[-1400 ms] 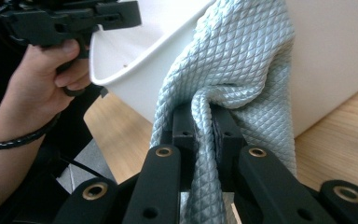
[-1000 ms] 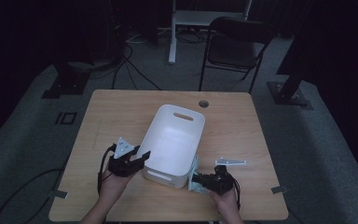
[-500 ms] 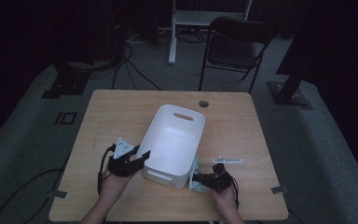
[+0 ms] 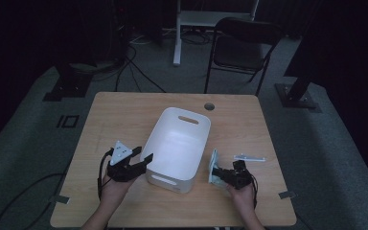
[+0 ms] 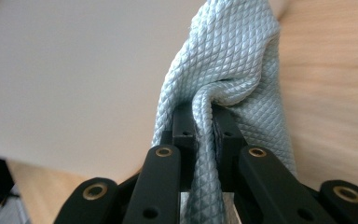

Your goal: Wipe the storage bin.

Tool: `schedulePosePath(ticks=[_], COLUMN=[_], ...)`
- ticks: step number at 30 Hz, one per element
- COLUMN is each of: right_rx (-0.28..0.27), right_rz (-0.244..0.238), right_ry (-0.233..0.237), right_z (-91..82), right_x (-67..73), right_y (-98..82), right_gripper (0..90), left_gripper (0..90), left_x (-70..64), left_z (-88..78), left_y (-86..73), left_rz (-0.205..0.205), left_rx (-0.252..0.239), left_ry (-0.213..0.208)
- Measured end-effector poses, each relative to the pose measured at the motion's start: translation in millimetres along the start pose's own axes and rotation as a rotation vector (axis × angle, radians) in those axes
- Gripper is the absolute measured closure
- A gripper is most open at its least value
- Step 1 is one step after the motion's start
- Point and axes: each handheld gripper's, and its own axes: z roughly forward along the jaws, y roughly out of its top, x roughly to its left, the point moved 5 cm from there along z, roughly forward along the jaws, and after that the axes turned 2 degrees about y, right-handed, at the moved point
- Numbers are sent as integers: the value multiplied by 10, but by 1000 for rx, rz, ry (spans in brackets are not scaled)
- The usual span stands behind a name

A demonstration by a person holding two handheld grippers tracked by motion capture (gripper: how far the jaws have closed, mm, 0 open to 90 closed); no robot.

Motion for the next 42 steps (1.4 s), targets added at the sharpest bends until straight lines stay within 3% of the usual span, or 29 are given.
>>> schedulePosePath(ticks=[2, 4, 8, 14, 17, 28, 30, 38, 42], right_rx=[-18, -27, -56, -48, -58, -75, -80, -80, -100], right_rz=[9, 6, 10, -36, -37, -83, -83, -82, -68], right_ry=[-15, -23, 1, -42, -37, -103, -87, -104, -102], right_z=[-55, -103, -175, -215, -245, -349, -361, -382, -421], right_x=[-72, -124, -209, -300, -338, -410, -408, -437, -448], right_y=[40, 71, 116, 144, 156, 205, 208, 216, 235], right_gripper=[828, 828, 828, 827, 825, 825, 825, 823, 817], left_gripper=[458, 420, 367, 345, 345, 345, 345, 345, 345], left_x=[-42, -73, -95, -137, -183, -384, -408, -497, -579], left_z=[-7, -16, -30, -72, -96, -175, -185, -216, -218], left_y=[-8, -15, -22, -33, -44, -73, -75, -71, -72], left_rz=[6, 19, 18, 15, 21, 48, 48, 66, 97], left_rx=[6, 0, -6, -2, 2, 10, 13, 9, 10], left_ry=[-21, -17, -36, -58, -73, -137, -149, -190, -225])
